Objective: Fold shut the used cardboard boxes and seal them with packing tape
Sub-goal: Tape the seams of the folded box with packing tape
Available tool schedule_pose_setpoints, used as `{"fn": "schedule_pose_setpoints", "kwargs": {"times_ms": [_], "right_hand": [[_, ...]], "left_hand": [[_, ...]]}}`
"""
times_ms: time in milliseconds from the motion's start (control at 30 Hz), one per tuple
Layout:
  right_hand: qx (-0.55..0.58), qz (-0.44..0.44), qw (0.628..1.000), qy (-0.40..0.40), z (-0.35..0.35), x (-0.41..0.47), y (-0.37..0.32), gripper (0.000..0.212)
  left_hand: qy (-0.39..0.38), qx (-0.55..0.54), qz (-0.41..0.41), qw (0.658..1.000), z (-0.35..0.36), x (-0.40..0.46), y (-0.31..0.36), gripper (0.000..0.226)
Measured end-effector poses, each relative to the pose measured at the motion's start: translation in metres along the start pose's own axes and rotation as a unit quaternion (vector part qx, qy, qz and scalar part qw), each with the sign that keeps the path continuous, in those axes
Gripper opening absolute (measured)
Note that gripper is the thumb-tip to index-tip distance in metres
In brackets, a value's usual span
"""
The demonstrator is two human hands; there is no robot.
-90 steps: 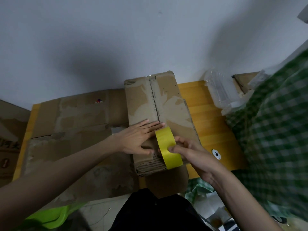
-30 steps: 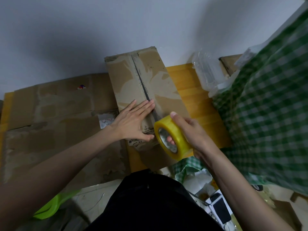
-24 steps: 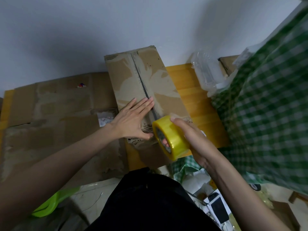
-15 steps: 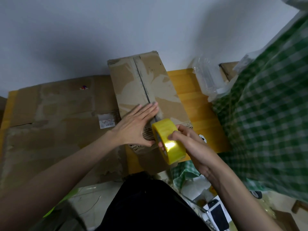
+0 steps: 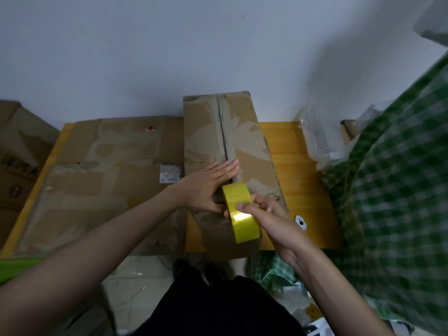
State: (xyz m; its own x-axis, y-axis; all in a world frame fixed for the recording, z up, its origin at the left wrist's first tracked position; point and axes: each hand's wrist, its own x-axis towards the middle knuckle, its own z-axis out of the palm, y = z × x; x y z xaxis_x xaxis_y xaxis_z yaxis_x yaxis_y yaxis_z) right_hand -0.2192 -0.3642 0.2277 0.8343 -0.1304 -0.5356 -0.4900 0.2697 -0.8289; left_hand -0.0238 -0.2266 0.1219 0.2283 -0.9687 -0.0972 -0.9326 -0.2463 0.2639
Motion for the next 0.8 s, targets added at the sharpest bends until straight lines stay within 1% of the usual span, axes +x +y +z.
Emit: {"fn": "schedule_pose_setpoints", "kwargs": {"times_ms": [167, 333, 500, 667, 800], "right_hand": [[0.024, -0.006, 1.0, 0.015, 0.001, 0.001, 0.006, 0.03], [0.057, -0.006, 0.998, 0.016, 0.002, 0.003, 0.006, 0.033], [0.042, 0.008, 0.999, 0.011, 0.0, 0.002, 0.002, 0.027], [0.03, -0.004, 0.999, 0.011, -0.001, 0.003, -0.002, 0.025], [0.011, -0.002, 1.0, 0.018, -0.005, -0.002, 0.003, 0.022]], "left_hand": [[-0.025, 0.035, -0.004, 0.999, 0.003, 0.001, 0.0, 0.119], [-0.051, 0.071, -0.005, 0.996, 0.003, 0.003, -0.004, 0.108], [-0.01, 0.054, 0.009, 0.998, -0.002, 0.004, -0.01, 0.1], [0.0, 0.071, 0.022, 0.997, 0.003, 0.017, -0.005, 0.094], [-0.01, 0.055, 0.011, 0.998, 0.006, 0.019, -0.003, 0.087]]}}
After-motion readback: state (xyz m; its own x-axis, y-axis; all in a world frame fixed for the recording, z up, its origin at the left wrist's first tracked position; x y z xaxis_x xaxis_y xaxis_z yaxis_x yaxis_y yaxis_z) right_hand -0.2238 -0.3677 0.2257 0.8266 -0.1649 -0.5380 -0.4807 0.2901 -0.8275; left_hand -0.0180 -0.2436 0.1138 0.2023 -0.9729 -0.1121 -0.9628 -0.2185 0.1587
